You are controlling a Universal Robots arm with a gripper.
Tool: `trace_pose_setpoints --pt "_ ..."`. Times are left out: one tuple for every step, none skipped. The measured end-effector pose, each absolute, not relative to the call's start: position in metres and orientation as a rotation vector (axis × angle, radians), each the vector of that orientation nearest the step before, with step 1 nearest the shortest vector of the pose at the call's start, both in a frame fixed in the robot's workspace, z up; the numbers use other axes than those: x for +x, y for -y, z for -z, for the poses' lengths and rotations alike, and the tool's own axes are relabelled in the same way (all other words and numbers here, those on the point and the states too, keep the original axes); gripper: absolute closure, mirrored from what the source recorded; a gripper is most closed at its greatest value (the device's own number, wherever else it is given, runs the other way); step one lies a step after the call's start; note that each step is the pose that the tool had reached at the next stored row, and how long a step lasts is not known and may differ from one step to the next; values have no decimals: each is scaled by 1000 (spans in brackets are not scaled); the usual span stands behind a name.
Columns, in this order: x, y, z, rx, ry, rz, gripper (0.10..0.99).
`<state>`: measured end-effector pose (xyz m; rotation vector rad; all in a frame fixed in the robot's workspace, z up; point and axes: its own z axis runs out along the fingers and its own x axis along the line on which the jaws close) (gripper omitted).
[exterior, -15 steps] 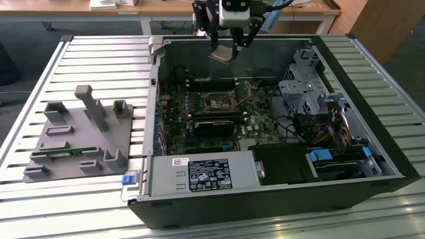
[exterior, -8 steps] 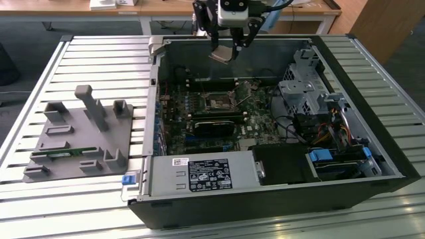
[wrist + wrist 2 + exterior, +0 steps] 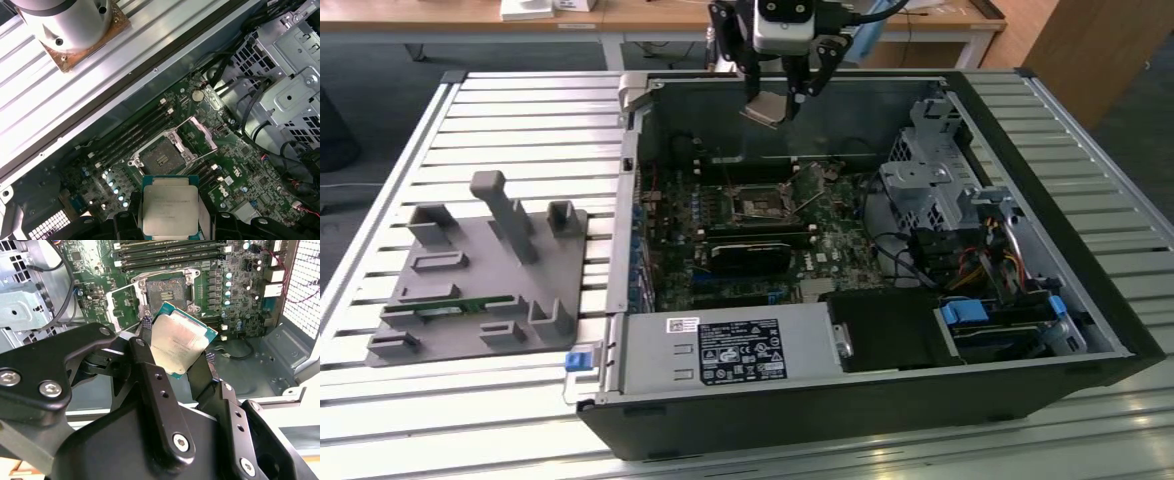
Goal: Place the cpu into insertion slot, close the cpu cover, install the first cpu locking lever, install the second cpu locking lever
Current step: 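Place the cpu into insertion slot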
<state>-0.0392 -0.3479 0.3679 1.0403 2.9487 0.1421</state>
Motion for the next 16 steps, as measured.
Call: trace_pose_setpoints --pt "-39 348 -368 1049 -2946 -142 553" --pt "-39 348 -368 1056 -2942 -142 553" --pt "-39 348 -368 1065 -2939 -142 553" --pt "-39 348 -368 1074 -2935 -142 553" --pt "-39 348 -368 1084 -2931 -142 553" --pt "-39 348 -368 1095 -2927 -142 553" --pt "-39 348 -368 1107 -2922 -141 553" --pt "-39 348 -367 1119 -2917 -141 553" --pt "-39 348 -367 1131 -2912 -141 553" --pt "-39 348 -367 1143 -2907 -141 553" --pt "-39 348 -367 1156 -2902 -141 553" --pt "-39 348 -367 1167 -2897 -141 553" --pt "-39 348 -367 1179 -2891 -141 553" --pt "-39 348 -367 1191 -2886 -141 553" --pt "-39 348 -367 1202 -2881 -140 553" --pt "-39 348 -367 1212 -2876 -140 553"
